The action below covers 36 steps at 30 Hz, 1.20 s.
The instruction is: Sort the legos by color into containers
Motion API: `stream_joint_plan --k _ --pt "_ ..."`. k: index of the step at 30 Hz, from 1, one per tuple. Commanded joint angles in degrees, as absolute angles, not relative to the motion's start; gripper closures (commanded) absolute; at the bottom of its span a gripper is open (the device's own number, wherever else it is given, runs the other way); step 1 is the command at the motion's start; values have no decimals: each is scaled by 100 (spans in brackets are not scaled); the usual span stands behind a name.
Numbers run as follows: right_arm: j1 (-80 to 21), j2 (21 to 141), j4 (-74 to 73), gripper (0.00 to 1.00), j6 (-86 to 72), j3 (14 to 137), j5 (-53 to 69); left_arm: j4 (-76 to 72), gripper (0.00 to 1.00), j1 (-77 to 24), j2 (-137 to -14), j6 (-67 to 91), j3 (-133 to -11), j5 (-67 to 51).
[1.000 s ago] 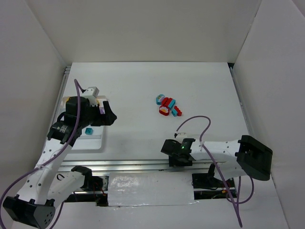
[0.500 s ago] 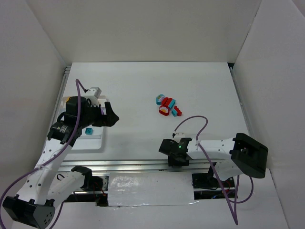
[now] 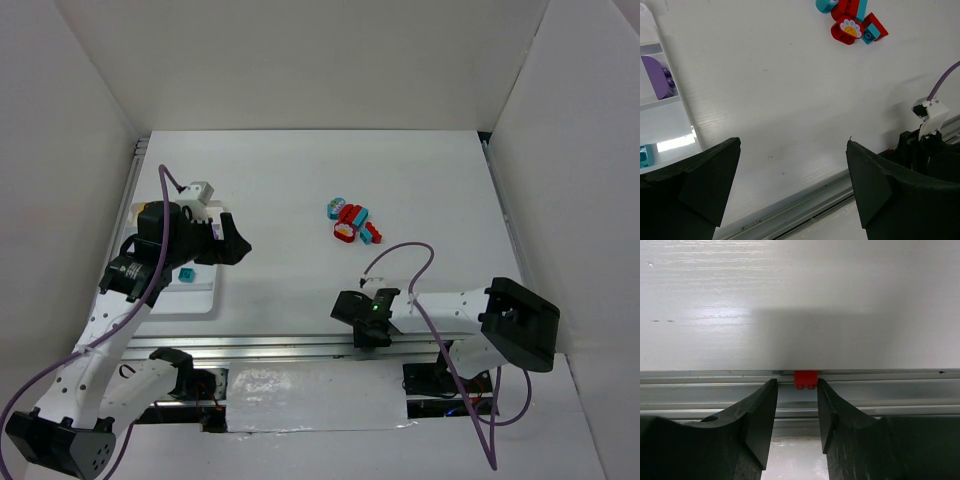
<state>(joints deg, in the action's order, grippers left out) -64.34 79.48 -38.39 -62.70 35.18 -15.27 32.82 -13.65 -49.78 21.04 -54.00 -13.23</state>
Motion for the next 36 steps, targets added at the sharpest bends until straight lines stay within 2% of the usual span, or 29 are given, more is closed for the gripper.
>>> stream_joint_plan --k 1,4,8,9,11,17,20,26,30,36 --pt "-6381 8130 -3744 57 -6328 3568 -1793 3094 0 -1397 -4966 1978 -5423 -1459" --pt "-6363 8104 -3727 57 -6346 3542 -1784 3103 0 -1397 -4940 1969 -5423 -1441" --pt "-6354 8051 -3709 66 -6337 3533 -1811 3085 0 -1406 -4948 1969 -5414 -1450" --pt "-6354 8051 -3709 85 -6328 3533 -1819 3076 0 -1406 -4948 1977 -5405 -1450" --pt "-6354 8077 -3718 100 -6320 3560 -1846 3076 1 -1406 -4957 1969 -5414 -1459" --pt "-6442 7981 -3770 100 -6187 3761 -1846 3111 1 -1406 -4913 2004 -5440 -1223" --pt "-6653 7771 -4172 100 -6222 4156 -1986 3173 1 -1406 -4764 2161 -5449 -574" --pt "-7163 7664 -4895 100 -5882 5859 -2513 3893 1 -1284 -4606 3110 -5625 2537" --pt "-7146 8093 -3712 100 -4880 6511 -2479 4438 0 -1134 -4360 3882 -5730 3848" --pt "-7128 10149 -1874 100 -3587 8435 -1821 5027 1 -774 -3631 4745 -5915 5000"
